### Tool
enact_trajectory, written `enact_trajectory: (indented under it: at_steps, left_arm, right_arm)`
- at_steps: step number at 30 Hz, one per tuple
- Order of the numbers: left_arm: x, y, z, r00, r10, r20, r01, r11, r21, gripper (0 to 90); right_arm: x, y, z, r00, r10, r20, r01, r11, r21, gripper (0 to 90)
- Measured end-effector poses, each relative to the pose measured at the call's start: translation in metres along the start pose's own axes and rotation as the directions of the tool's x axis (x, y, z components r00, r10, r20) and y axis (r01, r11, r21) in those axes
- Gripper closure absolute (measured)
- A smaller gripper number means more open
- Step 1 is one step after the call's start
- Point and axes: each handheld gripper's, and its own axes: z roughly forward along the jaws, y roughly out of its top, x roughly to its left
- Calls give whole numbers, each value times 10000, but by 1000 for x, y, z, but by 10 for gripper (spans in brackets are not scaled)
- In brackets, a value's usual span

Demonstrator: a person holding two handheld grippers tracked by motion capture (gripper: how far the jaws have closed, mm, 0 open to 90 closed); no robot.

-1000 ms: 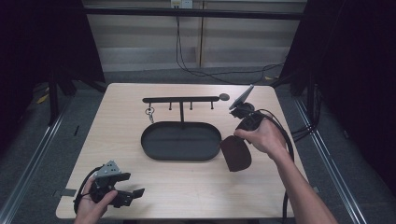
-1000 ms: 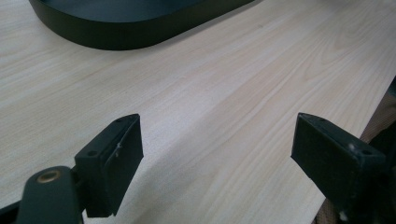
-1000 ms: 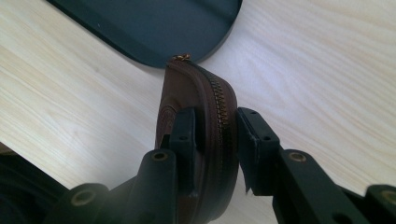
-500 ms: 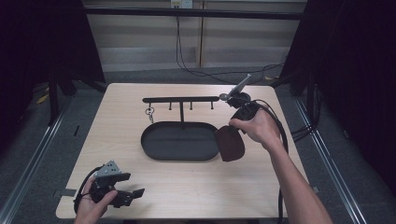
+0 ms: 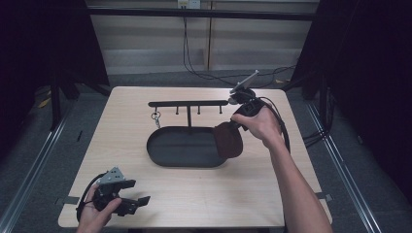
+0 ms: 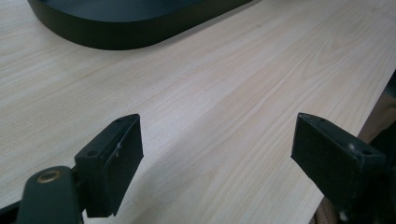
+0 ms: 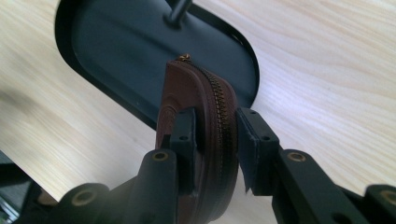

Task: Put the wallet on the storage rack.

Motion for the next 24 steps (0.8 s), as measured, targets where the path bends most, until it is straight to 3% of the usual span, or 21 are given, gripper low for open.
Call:
enact_trajectory:
  at_steps: [10, 13, 15, 19, 24]
  left_arm:
    - [0, 0, 1, 10000, 5, -51, -5, 10000, 10, 164]
    - [0, 0, 0, 10000, -2, -94, 2, 10000, -29, 164]
    - [0, 0, -1, 9999, 9, -135, -10, 10000, -76, 164]
    - [-1, 0, -1, 9999, 63, -100, -64, 10000, -66, 164]
    - [-1, 0, -1, 9999, 53, -117, -54, 10000, -63, 164]
  right_arm:
    - [-7, 8, 6, 9970, 376, -669, -417, 9972, -614, 694]
    - [-11, 9, 11, 9924, 763, -964, -832, 9941, -693, 694]
    - [-13, 9, 15, 9913, 942, -919, -1015, 9917, -786, 695]
    - [-14, 9, 23, 9877, 1089, -1127, -1189, 9891, -864, 697]
    - [-17, 9, 27, 9812, 1276, -1448, -1482, 9787, -1418, 701]
